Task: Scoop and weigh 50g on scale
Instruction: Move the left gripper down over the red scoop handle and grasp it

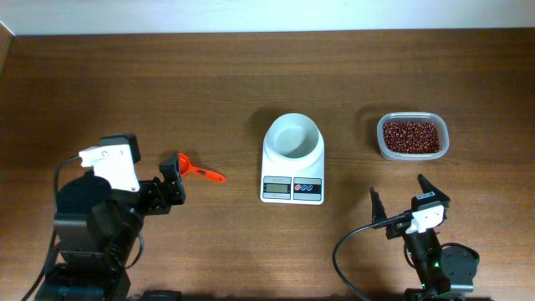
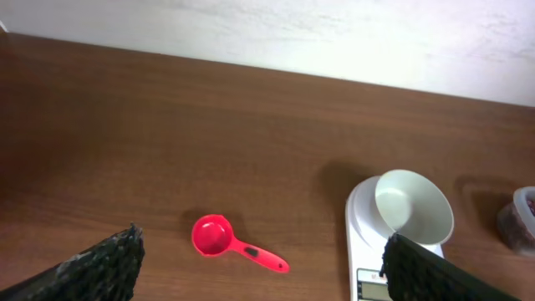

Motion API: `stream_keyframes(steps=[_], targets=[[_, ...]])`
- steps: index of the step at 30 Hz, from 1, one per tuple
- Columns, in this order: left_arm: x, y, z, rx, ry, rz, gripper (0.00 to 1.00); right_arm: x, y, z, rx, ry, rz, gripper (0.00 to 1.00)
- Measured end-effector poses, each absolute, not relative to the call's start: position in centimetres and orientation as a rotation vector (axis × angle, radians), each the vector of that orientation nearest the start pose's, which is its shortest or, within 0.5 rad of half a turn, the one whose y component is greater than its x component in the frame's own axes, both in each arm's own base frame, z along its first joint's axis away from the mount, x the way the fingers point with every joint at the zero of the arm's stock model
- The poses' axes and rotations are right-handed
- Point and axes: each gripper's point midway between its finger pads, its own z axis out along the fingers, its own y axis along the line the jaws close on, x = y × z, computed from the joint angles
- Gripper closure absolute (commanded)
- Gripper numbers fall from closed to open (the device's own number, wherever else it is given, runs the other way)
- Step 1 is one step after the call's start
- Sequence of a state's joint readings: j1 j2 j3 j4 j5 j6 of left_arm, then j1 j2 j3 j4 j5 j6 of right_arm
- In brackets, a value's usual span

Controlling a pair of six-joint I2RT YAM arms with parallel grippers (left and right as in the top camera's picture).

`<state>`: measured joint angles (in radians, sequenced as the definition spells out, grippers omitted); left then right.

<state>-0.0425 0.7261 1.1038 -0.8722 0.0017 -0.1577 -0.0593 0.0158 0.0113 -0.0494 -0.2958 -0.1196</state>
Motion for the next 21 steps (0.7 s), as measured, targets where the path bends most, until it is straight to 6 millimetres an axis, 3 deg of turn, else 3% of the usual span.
stream_keyframes(steps=[2, 4, 7, 11, 15, 17, 19, 21], targets=[[24.4, -1.1, 31.6, -0.165, 2.075, -0.154, 0.01, 24.2, 3.6, 16.4, -0.276, 1.599, 0.102, 0.01], [24.3, 0.1, 29.6, -0.402, 2.142, -0.165, 0.02, 24.2, 3.6, 16.4, -0.276, 1.599, 0.102, 0.01], [24.6, 2.4, 24.1, -0.911, 2.260, -0.096, 0.04, 24.2, 3.6, 16.4, -0.276, 1.600, 0.102, 0.01], [26.7, 3.1, 18.5, -1.271, 2.319, 0.001, 0.08, 24.2, 3.6, 16.4, -0.275, 1.600, 0.102, 0.01], [28.1, 2.9, 12.2, -1.467, 2.435, 0.132, 0.11, 24.2, 3.6, 16.4, -0.276, 1.600, 0.102, 0.01], [29.4, 2.6, 9.8, -1.513, 2.448, 0.146, 0.24, 24.2, 3.6, 16.4, -0.276, 1.599, 0.102, 0.01], [30.7, 2.3, 7.0, -1.551, 2.474, 0.156, 0.28, 24.2, 3.6, 16.4, -0.276, 1.600, 0.102, 0.01], [31.2, 2.2, 5.8, -1.561, 2.484, 0.163, 0.32, 24.2, 3.6, 16.4, -0.276, 1.600, 0.102, 0.01]])
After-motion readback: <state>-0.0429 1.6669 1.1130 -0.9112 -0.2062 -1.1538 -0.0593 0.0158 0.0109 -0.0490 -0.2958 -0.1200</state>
